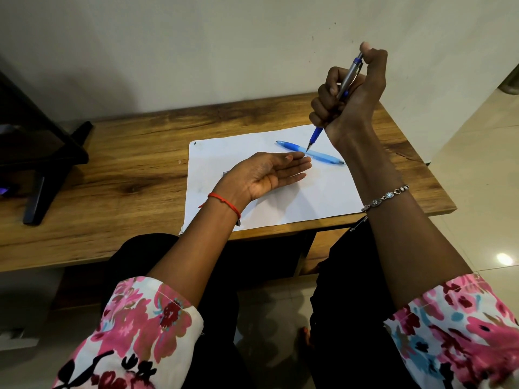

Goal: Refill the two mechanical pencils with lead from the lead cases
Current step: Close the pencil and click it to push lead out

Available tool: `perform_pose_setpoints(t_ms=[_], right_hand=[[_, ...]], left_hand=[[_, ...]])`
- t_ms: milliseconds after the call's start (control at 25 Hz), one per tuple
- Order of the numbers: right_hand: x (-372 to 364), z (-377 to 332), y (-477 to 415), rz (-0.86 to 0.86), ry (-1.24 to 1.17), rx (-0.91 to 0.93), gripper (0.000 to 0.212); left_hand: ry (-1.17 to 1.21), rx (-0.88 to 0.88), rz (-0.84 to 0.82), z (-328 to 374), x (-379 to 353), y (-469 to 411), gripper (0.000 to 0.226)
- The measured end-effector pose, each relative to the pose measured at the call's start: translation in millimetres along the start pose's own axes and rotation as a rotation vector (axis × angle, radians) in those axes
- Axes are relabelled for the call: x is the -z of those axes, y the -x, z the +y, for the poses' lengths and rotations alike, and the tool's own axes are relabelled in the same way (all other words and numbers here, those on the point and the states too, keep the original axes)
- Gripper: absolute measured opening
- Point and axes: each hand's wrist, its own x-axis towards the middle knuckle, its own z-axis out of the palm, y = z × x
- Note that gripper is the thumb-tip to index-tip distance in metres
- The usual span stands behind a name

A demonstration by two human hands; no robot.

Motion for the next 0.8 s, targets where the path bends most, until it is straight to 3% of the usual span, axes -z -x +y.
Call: perform_pose_setpoints(t_ms=[800], right_hand=[[1.9, 3.7, -1.8, -0.024, 0.003, 0.007, 0.061]], left_hand=[[0.001, -0.009, -0.007, 0.4, 0.9, 1.2, 0.023]])
